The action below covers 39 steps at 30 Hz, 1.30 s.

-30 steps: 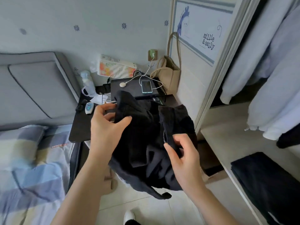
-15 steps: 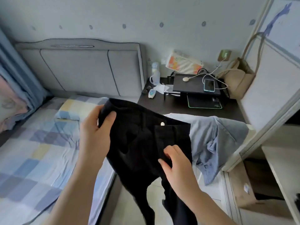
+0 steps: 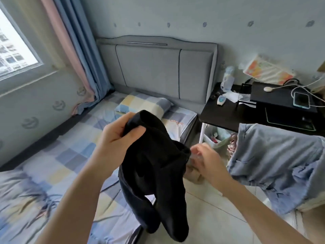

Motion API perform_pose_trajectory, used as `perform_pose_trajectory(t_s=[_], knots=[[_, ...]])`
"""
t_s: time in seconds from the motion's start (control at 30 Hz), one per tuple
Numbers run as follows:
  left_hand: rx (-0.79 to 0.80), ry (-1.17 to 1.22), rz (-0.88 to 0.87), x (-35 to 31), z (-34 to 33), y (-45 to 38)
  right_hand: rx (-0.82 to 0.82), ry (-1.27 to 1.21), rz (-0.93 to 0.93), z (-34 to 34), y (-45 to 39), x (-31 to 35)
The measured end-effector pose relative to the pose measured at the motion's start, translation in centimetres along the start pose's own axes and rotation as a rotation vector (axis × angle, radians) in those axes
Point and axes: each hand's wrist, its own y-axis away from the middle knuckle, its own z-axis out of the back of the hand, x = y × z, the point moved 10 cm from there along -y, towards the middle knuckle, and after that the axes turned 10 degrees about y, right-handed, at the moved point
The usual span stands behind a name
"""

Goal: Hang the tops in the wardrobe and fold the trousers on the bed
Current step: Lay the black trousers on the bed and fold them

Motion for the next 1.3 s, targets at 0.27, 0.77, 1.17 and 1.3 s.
perform_pose_trajectory(t_s=[0.27,0.77,1.17,1.3], knots=[[0.069,0.202,-0.082,-2.9,8.8,3.4,0.655,0.486,0.413,-13.1,-3.3,7.2],[-0.194,0.384,0.012,0.3,17.1,5.2,0.384,0.894,1.309,-23.3,-8.9,11.8],[-0.402,0.328,-0.014,0.9,14.6,4.7,0.610,0.609,1.652,-28.2,-8.6,14.7],[-0.889,0.216,0.004,2.8,18.8,8.2,0.597,0.429,1.530,-27.2,-13.1,11.7]])
